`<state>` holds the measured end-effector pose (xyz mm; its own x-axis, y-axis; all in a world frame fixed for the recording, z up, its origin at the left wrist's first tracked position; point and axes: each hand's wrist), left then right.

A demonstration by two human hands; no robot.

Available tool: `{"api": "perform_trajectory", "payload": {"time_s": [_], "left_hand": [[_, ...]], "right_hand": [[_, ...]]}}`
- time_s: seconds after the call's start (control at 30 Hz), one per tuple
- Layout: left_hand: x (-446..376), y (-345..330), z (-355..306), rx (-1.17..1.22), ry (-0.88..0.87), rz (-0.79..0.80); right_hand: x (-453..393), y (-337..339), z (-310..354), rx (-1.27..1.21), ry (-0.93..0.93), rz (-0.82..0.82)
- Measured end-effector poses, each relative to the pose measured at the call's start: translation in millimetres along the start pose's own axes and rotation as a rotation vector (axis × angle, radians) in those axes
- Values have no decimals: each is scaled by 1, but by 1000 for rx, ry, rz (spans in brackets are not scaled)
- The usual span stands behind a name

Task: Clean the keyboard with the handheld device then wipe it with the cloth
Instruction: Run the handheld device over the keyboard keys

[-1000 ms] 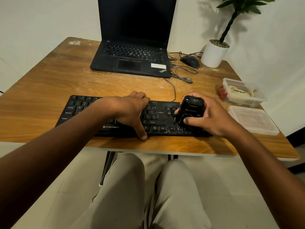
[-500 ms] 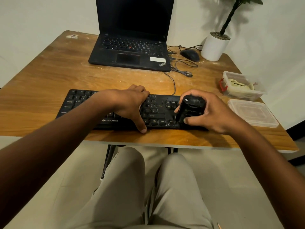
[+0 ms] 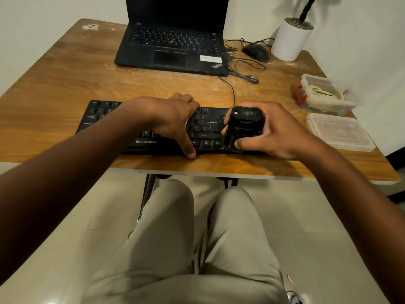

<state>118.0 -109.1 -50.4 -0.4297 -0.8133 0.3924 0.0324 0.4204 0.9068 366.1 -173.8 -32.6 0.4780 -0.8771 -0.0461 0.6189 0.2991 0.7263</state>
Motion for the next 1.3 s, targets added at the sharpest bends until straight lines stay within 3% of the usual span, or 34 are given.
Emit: {"api": "perform_trajectory", "payload": {"time_s": [0.17,0.43,0.63,0.73,1.0,1.2,1.3], "left_hand": [[0,1,0,-1,1,-1],[-2,0,1,-10,1,-12],[1,2,-1,-18,8,-3],[1,2,-1,-18,10,1],[-1,0,0,-16,12,-14],[-1,1,0,-4,10,-15],[-1,0,0,-5,15,-11]], "right_hand": [[-15,-5,4,-13,17,-167],[6,-13,9,26,50,-53],[-24,-31,13,-84,-109,-531],[-32,-47,7,-143,-185,-673],[-5,-55,14,-91,-334,-629],[-30,-54,12,-133,-392,-847],[-29,-60,19,-111,-396,-816]]}}
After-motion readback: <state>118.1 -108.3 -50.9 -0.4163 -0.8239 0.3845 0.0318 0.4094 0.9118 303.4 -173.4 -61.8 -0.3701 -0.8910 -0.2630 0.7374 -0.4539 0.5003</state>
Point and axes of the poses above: each hand's wrist, its own x-axis away from the middle knuckle, its own y-axis out of the back of the hand, z = x × y, and after that the axes turned 2 degrees about y, right-handed
